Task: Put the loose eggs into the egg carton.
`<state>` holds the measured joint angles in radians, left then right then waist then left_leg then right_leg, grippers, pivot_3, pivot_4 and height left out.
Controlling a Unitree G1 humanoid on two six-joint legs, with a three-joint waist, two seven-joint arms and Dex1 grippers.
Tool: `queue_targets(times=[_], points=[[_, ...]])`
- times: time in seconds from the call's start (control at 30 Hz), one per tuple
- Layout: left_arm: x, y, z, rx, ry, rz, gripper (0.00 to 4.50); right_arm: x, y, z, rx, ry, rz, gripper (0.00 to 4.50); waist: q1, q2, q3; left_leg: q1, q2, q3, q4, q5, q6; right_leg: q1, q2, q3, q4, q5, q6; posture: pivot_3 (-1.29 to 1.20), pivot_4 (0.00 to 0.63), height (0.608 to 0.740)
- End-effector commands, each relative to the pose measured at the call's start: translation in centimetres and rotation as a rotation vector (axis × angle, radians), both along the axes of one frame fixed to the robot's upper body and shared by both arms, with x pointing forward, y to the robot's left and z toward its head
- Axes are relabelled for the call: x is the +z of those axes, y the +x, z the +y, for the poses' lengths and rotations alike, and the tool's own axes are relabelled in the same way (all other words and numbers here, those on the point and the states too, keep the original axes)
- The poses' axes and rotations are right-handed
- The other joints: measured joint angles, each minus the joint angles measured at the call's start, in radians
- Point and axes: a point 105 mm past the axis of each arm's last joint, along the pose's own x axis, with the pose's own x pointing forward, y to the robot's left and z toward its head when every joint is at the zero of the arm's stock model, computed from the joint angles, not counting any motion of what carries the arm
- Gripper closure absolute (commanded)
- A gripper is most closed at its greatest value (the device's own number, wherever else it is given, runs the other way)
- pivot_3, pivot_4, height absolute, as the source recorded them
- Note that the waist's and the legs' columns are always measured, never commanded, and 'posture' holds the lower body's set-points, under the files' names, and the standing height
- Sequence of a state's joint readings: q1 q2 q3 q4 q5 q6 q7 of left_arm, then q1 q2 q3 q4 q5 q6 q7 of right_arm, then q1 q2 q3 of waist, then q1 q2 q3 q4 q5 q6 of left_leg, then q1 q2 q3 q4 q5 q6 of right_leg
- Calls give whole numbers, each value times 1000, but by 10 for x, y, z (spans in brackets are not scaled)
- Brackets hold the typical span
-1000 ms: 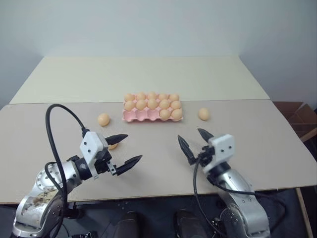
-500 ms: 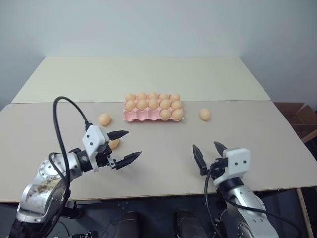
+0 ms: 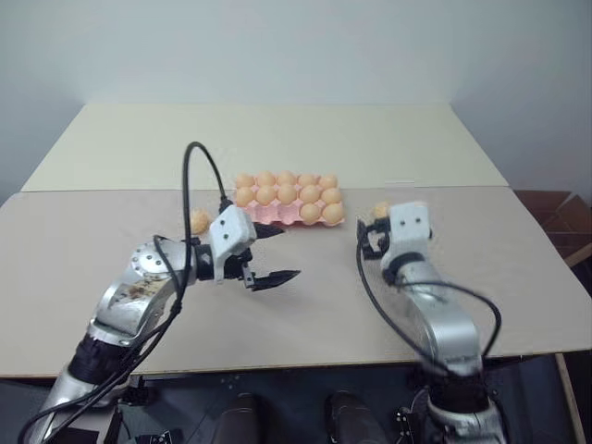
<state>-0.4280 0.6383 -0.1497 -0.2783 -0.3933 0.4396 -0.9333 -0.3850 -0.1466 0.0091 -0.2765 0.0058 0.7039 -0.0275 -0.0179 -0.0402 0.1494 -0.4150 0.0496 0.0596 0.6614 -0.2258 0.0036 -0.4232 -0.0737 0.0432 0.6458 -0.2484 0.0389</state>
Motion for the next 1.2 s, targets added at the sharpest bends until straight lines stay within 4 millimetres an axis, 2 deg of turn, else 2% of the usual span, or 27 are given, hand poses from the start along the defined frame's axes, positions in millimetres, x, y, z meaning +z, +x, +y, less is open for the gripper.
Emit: queue_targets(times=[0.03,0.23,0.4,0.53,0.83,0.93,1.13,1.2], points=[[7,-3,-7,-22,-5,-31,0,9,19,-11,-22,-3,0,76,0,0,0,0,0,0,0,0,0,0,0,0,0,0,0,0,150,740],[8,-10,-9,-32,-10,-28,0,15,56,-23,-27,-30,55,76,-4,0,0,0,0,0,0,0,0,0,-1,0,0,1,1,0,150,740],[8,-13,-9,-29,-14,-26,0,14,76,-30,-26,-28,102,76,-6,0,0,0,0,0,0,0,0,0,0,0,0,1,1,0,150,740],[8,-13,-10,-28,-23,-23,0,6,84,-32,-13,6,161,76,-10,0,0,0,0,0,0,0,0,0,-1,0,0,1,1,0,150,740],[8,-13,-8,-21,-21,-21,0,-5,87,-31,-7,45,214,76,-21,0,0,0,0,0,0,0,0,0,-1,0,0,1,1,0,150,740],[7,-12,-8,-19,-21,-21,0,-8,88,-31,-6,53,227,653,-23,0,0,0,0,0,0,0,0,0,-1,0,0,1,1,0,150,740],[5,-11,-4,1,-19,-18,0,-9,90,-27,13,50,201,2655,-24,0,0,0,0,0,0,0,0,0,-1,0,0,1,1,0,150,740],[5,-10,1,26,-19,-21,0,-7,88,-23,31,44,178,2919,-25,0,0,0,0,0,0,0,0,0,-1,0,0,1,1,0,150,740]])
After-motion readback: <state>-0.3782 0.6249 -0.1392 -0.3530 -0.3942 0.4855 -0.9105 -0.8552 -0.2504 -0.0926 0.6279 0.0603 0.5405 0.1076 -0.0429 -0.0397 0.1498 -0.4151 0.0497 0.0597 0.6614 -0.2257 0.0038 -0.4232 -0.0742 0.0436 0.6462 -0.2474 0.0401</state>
